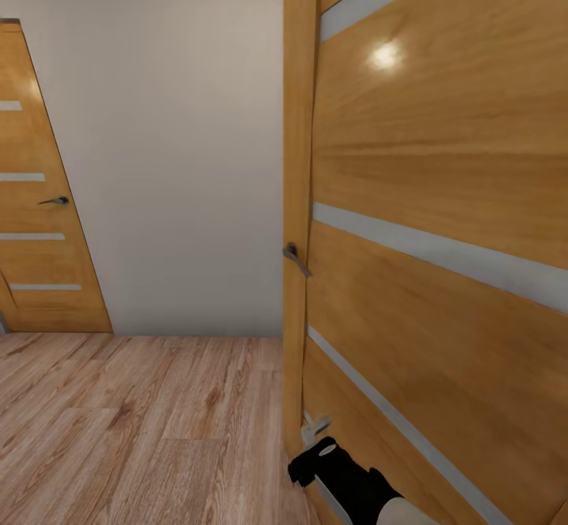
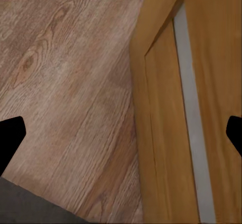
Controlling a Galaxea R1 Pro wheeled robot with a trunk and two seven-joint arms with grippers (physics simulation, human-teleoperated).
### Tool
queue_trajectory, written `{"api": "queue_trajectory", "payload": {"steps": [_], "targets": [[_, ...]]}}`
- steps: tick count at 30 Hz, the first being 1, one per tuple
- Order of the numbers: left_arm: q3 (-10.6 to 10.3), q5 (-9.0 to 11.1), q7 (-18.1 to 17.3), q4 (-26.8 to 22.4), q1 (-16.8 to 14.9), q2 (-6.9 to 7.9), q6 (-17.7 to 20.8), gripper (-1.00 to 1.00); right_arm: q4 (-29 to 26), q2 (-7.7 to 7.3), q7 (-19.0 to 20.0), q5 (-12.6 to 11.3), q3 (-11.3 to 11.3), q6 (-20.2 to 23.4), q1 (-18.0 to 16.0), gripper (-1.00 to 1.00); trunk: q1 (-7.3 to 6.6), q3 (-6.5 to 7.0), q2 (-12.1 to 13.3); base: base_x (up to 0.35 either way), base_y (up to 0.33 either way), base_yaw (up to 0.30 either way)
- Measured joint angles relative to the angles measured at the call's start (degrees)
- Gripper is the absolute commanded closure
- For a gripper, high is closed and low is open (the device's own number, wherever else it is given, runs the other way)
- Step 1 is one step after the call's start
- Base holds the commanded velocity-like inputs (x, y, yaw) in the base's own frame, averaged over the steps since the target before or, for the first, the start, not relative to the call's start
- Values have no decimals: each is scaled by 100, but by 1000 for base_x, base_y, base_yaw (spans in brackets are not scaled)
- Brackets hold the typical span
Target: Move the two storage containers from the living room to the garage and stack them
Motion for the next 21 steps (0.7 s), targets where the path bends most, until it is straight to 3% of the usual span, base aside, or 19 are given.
{"api": "queue_trajectory", "payload": {"steps": [12, 17, 18, 21], "targets": [[0, 0, 0, 0, -1, 0, 0, -100, -780, 0, -580, 14, 22, 716, -191, -100, 0, 0, 0, 0, 0, 0], [-2, 0, 0, -1, 0, 0, 0, -100, -998, 0, -1054, 4, 106, 1334, -886, -100, 0, 0, 0, 0, 0, 0], [-6, 0, 0, -1, -3, 0, 0, -100, -1026, 0, -1332, -214, 143, 1489, -1066, -100, 0, -1, 0, 0, 0, 0], [-7, 0, 0, -5, -3, 0, 0, -100, -1041, 0, -1615, -215, 219, 1642, -1138, -100, 0, -1, 0, 0, 0, 0]]}}
